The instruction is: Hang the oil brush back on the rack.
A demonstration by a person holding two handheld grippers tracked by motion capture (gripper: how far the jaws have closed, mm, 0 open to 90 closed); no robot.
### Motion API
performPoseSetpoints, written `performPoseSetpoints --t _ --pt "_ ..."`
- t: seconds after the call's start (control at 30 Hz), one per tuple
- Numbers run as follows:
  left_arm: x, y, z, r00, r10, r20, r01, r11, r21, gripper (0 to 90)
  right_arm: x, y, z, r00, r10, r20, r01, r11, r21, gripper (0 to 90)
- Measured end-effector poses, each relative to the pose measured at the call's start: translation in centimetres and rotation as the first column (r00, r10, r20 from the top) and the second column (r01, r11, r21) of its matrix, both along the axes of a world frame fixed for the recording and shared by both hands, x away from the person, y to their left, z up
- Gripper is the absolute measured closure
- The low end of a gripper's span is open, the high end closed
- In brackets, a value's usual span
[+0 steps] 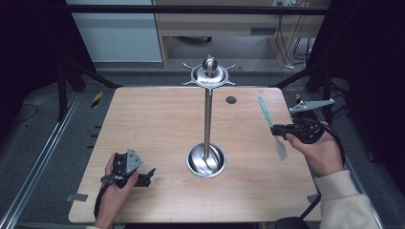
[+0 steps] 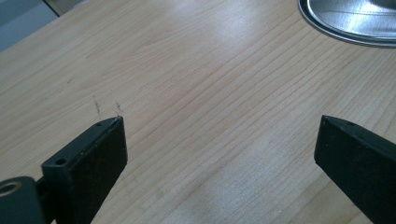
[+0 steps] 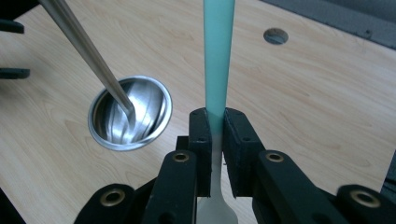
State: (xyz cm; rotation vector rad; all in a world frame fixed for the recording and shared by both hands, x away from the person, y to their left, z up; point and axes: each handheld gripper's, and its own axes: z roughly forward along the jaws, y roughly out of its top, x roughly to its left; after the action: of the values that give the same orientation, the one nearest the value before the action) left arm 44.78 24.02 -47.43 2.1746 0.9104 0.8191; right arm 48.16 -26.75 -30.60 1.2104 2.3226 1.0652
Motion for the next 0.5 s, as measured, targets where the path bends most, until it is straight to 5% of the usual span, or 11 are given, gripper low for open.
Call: performPoseSetpoints --t 0.5 --pt "0.0 -0.1 0.0 1.0 0.0 0.0 0.0 1.0 0.003 2.2 -2.0 1.4 2.4 0.9869 0.037 0.157 -0.052 0.994 0.093 82.3"
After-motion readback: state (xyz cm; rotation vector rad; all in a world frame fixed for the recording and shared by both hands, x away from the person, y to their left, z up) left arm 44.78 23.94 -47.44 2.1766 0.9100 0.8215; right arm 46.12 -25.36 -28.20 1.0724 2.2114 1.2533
